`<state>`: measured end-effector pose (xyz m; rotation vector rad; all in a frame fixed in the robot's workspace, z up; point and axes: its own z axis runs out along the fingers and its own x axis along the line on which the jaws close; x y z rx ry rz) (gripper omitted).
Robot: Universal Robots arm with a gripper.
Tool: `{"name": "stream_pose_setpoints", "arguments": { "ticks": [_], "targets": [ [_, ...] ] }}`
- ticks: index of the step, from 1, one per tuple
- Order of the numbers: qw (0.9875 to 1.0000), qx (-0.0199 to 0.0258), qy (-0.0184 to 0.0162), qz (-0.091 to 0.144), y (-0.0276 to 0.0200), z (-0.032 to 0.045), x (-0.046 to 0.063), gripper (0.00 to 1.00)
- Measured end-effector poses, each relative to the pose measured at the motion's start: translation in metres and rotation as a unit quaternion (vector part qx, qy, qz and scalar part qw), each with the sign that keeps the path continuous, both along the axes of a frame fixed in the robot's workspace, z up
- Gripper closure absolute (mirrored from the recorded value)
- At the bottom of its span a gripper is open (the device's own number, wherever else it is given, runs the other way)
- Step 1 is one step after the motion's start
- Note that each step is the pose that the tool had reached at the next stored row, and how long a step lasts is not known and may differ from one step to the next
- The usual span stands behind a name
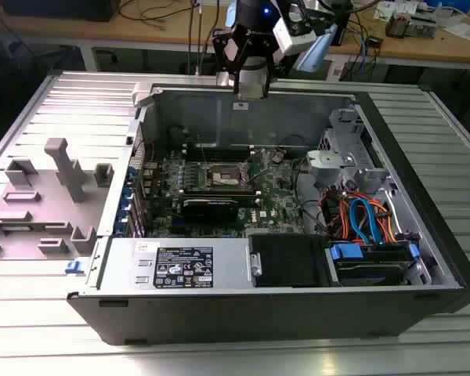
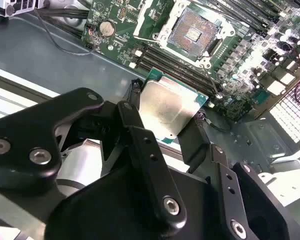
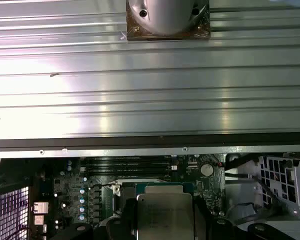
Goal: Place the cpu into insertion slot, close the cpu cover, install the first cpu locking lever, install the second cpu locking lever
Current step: 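Place the cpu into insertion slot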
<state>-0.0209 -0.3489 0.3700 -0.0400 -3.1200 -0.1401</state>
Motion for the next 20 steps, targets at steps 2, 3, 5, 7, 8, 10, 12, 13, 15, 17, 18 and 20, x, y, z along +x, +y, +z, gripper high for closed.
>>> {"name": "stream_pose_setpoints", "arguments": {
  "ticks": [2,3,5,7,8,10,12,13,15,17,18,20],
  "targets": [
    [1.0,0.0,0.0,0.0,0.0,0.0,0.0,0.45],
    [1.0,0.0,0.0,0.0,0.0,0.0,0.0,0.45],
    [1.0,0.0,0.0,0.0,0.0,0.0,0.0,0.45],
    [1.0,-0.0001,0.0,0.0,-0.0003,0.0001,0.0,0.45],
    [1.0,0.0,0.0,0.0,-0.0006,0.0,0.0,0.45],
    [1.0,0.0,0.0,0.0,-0.0014,0.0,0.0,0.45],
    [1.0,-0.0004,0.0,0.0,-0.0026,0.0001,0.0,0.45],
    [1.0,-0.0004,0.0,0.0,-0.0033,0.0,0.0,0.45],
    [1.0,-0.0003,0.0,0.0,-0.0053,0.0,0.0,0.45],
    [1.0,-0.0004,0.0,0.0,-0.0073,-0.0001,0.0,0.45],
    [1.0,-0.0004,0.0,0.0,-0.0084,-0.0001,0.0,0.45],
    [1.0,-0.0003,0.0,0.0,-0.0111,-0.0004,0.0,0.45]
  ]
}}
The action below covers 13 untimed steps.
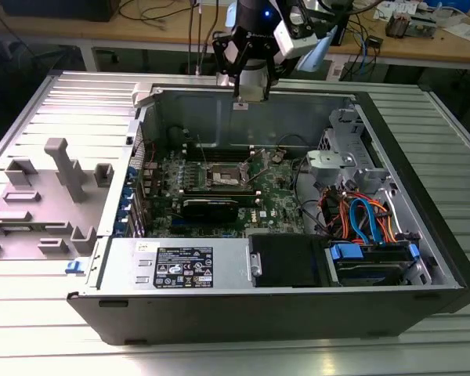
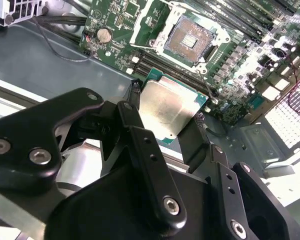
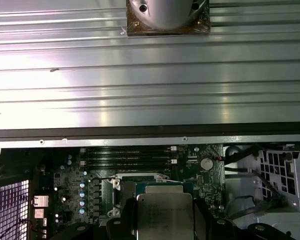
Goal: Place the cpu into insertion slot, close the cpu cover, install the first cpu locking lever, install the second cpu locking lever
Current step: 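Place the cpu into insertion slot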
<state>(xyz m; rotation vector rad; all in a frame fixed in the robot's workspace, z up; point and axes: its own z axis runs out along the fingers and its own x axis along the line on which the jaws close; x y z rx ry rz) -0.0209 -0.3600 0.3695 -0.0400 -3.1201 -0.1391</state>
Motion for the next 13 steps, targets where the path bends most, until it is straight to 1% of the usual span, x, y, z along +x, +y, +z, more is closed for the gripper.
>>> {"name": "stream_pose_setpoints", "arguments": {
  "ticks": [1,3,4,6,7,13],
  "targets": [
    [1.0,0.0,0.0,0.0,-0.0029,-0.0003,0.0,0.45],
    [1.0,0.0,0.0,0.0,-0.0067,-0.0007,0.0,0.45],
    [1.0,0.0,0.0,0.0,-0.0106,-0.0012,0.0,0.45],
    [1.0,0.0,0.0,0.0,-0.0141,-0.0015,0.0,0.45],
    [1.0,0.0,0.0,0.0,-0.015,-0.0015,0.0,0.45],
    [1.0,0.0,0.0,0.0,-0.0154,-0.0015,0.0,0.45]
  ]
}}
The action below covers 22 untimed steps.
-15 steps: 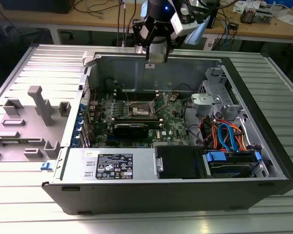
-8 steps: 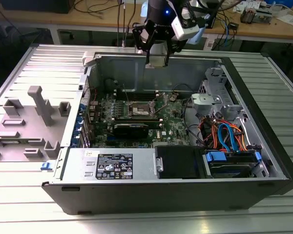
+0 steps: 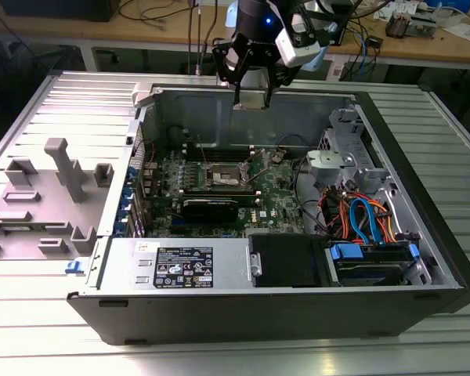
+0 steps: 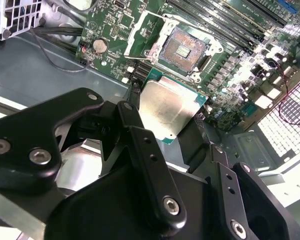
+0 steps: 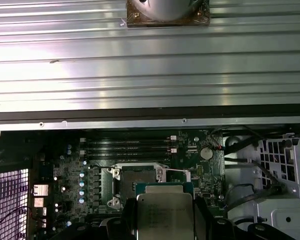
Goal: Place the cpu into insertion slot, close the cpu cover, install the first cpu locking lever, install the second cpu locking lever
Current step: 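Place the cpu into insertion slot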
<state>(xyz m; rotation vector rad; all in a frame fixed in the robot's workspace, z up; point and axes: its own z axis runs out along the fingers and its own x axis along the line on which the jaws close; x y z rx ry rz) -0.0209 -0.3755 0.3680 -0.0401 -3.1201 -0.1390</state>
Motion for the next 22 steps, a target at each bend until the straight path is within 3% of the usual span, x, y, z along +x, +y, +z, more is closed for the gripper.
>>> {"name": "stream_pose_setpoints", "arguments": {
  "ticks": [4,10,22],
  "targets": [
    [1.0,-0.0001,0.0,0.0,-0.0011,0.0,0.0001,0.45],
    [1.0,0.0,0.0,-0.001,-0.008,-0.0007,0.0,0.45],
    [0.9983,-0.0002,0.0,-0.059,-0.0087,-0.0042,0.0,0.45]
  ]
}}
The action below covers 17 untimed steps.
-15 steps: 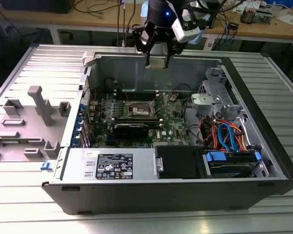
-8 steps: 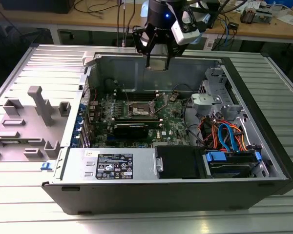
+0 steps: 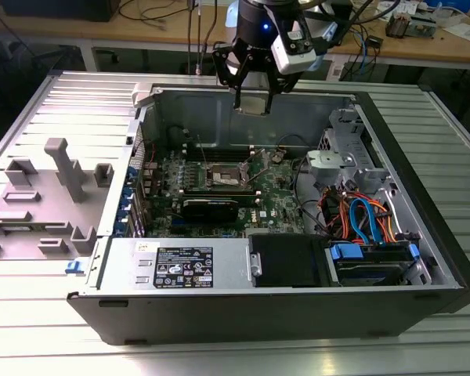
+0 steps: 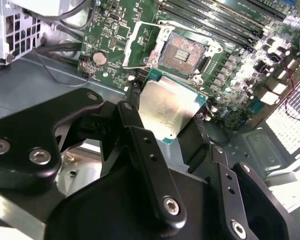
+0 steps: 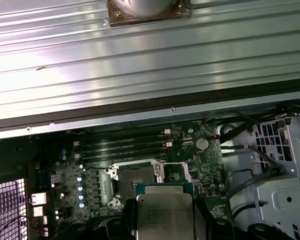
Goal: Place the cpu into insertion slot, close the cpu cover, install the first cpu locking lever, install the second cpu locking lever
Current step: 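Place the cpu into insertion slot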
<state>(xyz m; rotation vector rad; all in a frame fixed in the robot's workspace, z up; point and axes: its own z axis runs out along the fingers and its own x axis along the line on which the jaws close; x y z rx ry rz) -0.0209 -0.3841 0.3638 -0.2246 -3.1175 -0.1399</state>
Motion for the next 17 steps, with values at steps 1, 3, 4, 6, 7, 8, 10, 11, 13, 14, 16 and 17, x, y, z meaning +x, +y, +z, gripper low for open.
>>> {"name": "stream_pose_setpoints", "arguments": {
  "ticks": [1,3,4,6,7,8,10,11,13,14,16,17],
  "targets": [
    [1.0,0.0,0.0,-0.004,0.0,-0.0001,0.0,0.45],
    [0.9999,0.0,0.0,-0.014,-0.0002,-0.0006,0.0,0.45],
    [0.9998,0.0,0.0,-0.018,-0.0003,-0.001,0.0,0.45],
    [0.9996,0.0,0.0,-0.029,-0.0007,-0.0024,0.0,0.45],
    [0.9994,0.0,0.0,-0.036,-0.0008,-0.0031,0.0,0.45],
    [0.9991,0.0,0.0,-0.042,-0.0009,-0.0038,0.0,0.45],
    [0.9977,-0.0001,0.0,-0.068,-0.0009,-0.0067,0.0,0.45],
    [0.9971,-0.0001,0.0,-0.077,-0.001,-0.0077,0.0,0.45],
    [0.9955,-0.0002,0.0,-0.095,-0.001,-0.0095,0.0,0.45],
    [0.9946,-0.0002,0.0,-0.104,-0.001,-0.0104,0.0,0.45],
    [0.993,-0.0002,0.0,-0.118,-0.001,-0.0116,0.0,0.45],
    [0.9924,-0.0002,0.0,-0.123,-0.001,-0.012,0.0,0.45]
  ]
}}
